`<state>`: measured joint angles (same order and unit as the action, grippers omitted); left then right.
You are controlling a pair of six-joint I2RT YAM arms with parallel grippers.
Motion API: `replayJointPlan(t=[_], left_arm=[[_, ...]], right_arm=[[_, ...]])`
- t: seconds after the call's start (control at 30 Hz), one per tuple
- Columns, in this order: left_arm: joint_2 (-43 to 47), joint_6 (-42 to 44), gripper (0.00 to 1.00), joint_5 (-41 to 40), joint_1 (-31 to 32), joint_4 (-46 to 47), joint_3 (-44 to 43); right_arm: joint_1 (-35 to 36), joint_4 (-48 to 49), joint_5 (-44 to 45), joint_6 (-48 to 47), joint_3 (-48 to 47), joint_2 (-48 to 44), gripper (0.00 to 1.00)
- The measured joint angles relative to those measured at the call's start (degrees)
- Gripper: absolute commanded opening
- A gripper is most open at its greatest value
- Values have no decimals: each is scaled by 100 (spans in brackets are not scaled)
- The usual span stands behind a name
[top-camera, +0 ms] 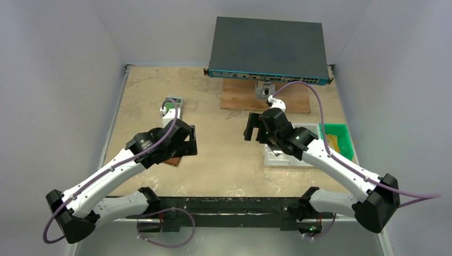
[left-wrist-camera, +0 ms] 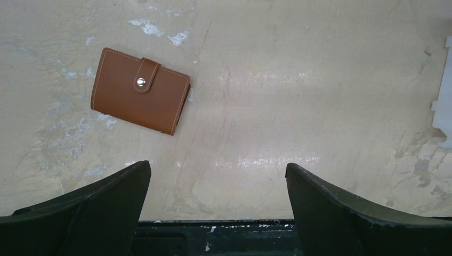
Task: Take the credit cards out of the card holder
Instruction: Move the card holder to the center of the board.
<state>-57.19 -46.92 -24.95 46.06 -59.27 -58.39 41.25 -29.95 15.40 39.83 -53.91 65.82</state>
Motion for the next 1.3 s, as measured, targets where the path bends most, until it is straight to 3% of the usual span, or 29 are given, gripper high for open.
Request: replayJointPlan(t=[0.57, 0.73, 1.0, 1.17, 1.3], left_arm=[[120, -981, 99, -557, -170, -535, -109], [-289, -1108, 89, -334, -804, -422, 127], [-1008, -1106, 63, 389, -1781, 354, 887], [-1471, -1130, 53, 549, -2192, 859, 935], [-1838, -1270, 52, 645, -2481, 1196, 981]], right_arm=[[4, 282, -205, 46, 210, -96, 99], [4, 413, -343, 17, 295, -96, 99], [4, 557, -485, -28, 382, -22, 99], [4, 605, -522, -48, 507, -22, 99], [4, 612, -597, -85, 568, -22, 99]])
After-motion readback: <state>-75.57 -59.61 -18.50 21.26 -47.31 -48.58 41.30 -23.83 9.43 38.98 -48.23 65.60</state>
